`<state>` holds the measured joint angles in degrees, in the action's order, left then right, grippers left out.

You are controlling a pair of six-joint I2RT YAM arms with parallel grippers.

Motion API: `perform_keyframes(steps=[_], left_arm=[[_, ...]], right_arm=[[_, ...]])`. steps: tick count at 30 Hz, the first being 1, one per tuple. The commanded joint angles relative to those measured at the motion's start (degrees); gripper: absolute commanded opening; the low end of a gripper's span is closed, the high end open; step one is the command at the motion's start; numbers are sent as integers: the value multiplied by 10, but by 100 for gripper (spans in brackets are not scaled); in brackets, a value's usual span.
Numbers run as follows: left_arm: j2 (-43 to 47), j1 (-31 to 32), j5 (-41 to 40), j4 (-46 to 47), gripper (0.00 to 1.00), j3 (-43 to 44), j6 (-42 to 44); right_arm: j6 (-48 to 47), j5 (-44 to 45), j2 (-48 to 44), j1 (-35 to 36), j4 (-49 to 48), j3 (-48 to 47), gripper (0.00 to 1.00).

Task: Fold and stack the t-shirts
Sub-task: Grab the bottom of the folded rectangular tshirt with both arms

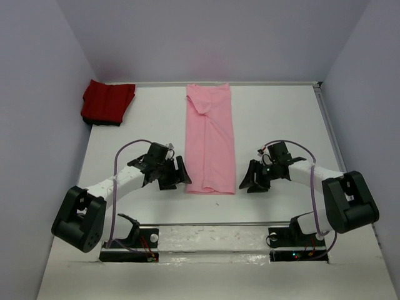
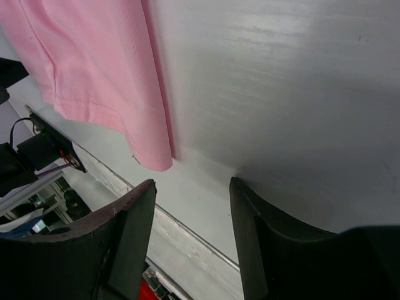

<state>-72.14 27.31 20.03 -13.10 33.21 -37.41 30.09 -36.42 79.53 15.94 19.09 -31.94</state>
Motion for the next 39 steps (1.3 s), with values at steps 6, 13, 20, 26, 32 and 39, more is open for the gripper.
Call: perform_keyframes(steps=[6,13,20,26,32,39], left_arm=[[-20,3,11,86,82,-23,-37],[-48,4,33,127,82,-37,-56],[-62,4,45,157,82,-42,-64],[-62,4,48,159,76,-50,-64],[-72,5,58,164,72,-58,-66],[-61,6,59,165,64,-69,-70]], right_arm=[[14,16,41,17,-62,-33,54],[32,16,58,34,-87,-34,54],[42,17,70,45,-96,-37,53],[48,18,80,51,-102,-36,51],[53,21,84,66,-104,-36,51],[61,25,83,73,-104,-30,50]])
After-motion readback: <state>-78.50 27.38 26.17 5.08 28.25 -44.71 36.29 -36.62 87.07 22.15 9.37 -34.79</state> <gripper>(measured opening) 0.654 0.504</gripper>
